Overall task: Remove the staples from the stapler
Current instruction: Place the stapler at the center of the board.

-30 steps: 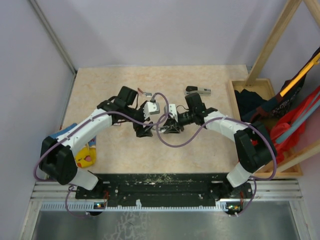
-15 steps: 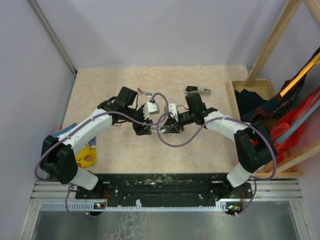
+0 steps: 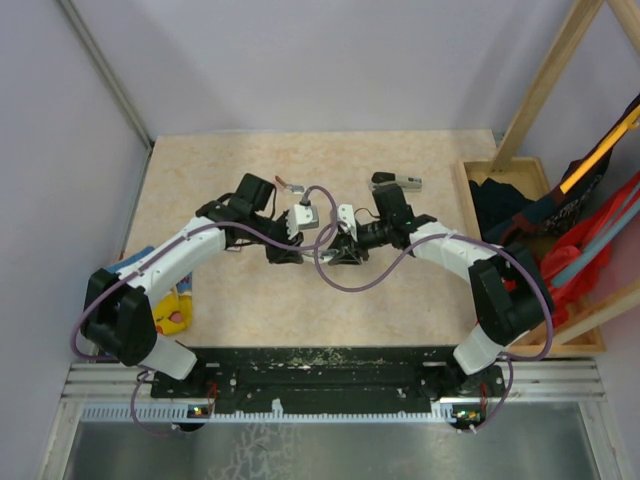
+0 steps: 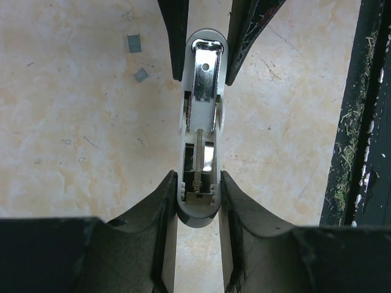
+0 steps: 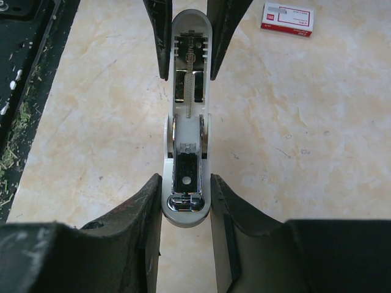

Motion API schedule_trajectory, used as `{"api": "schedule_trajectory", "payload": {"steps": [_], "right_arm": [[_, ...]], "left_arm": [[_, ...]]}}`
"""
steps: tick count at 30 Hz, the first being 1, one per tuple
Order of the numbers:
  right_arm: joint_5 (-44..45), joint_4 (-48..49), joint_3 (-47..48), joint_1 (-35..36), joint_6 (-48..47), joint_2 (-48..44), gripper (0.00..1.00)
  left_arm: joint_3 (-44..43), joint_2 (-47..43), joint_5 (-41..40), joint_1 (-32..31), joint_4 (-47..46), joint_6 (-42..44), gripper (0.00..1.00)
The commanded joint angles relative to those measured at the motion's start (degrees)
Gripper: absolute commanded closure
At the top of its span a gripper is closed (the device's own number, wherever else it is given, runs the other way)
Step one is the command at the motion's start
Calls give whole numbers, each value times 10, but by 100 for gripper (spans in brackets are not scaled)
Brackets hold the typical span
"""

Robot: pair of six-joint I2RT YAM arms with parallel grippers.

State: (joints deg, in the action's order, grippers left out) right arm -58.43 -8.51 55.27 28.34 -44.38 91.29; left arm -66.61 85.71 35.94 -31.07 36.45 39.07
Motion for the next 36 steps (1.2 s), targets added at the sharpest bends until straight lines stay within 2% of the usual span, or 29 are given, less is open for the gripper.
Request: {"api": "schedule_trajectory", "payload": {"steps": [1, 4, 11, 12, 13, 15, 24, 29, 36], "right_arm": [[-27, 33, 19, -2, 13, -18, 90], [-25, 36, 18, -7, 17, -19, 76], [-20, 53, 9, -26, 22, -36, 51], [-18, 59, 6, -28, 25, -39, 46], [-10, 71, 0, -34, 30, -47, 29], [-5, 77, -2, -39, 33, -52, 17], [7, 101, -8, -66, 53, -62, 12], [21, 113, -10, -78, 60, -66, 11], [21, 117, -14, -89, 63, -65, 10]], "left_arm": [[-10, -5, 28, 3, 10, 14, 98], [-11, -6, 29, 14, 11, 16, 99], [-16, -3, 25, 61, 30, 52, 99], [-19, -3, 24, 67, 33, 60, 99], [-28, -1, 21, 85, 49, 85, 100], [-37, 1, 10, 100, 58, 107, 100], [-92, 34, -17, 202, 105, 218, 100], [-108, 63, -26, 262, 67, 274, 100], [-195, 163, -50, 319, 90, 352, 100]]}}
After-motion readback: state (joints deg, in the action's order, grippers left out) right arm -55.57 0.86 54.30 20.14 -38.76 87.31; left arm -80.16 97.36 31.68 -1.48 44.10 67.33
